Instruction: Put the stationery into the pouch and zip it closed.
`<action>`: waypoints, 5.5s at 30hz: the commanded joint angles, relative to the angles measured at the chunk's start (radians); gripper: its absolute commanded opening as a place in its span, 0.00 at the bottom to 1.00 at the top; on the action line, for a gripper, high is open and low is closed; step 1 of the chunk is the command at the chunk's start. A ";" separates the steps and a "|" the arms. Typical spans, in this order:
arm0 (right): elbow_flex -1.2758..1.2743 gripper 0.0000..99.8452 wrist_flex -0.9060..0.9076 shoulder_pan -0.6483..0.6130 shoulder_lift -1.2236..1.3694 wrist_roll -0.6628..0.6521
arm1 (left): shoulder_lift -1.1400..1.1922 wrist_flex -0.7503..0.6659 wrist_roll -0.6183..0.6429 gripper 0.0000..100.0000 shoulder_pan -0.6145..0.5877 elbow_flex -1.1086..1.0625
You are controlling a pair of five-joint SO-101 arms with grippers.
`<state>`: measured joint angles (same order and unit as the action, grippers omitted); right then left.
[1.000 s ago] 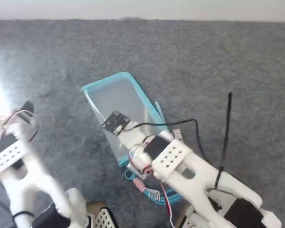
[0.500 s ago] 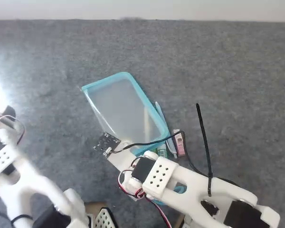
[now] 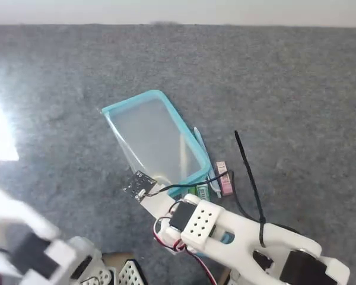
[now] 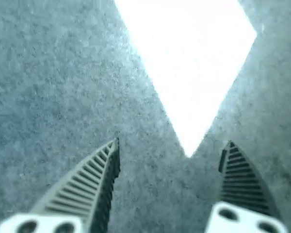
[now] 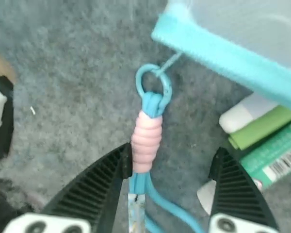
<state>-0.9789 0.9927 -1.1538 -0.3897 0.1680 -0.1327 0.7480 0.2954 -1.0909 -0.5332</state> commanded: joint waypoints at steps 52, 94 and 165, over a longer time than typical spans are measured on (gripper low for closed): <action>0.870 0.01 0.303 0.484 0.041 -0.511 | -0.445 0.760 -0.601 0.36 0.773 0.406; 1.191 0.01 0.507 0.289 0.104 -0.414 | -1.120 0.376 -0.308 0.38 0.956 -0.392; 1.189 0.01 0.644 0.499 -0.013 -0.534 | -1.119 0.244 -0.298 0.39 0.796 -0.578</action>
<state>0.1151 1.6187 -0.7181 -0.3514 -0.3521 -1.2589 1.0180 0.0299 -0.2593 -1.0779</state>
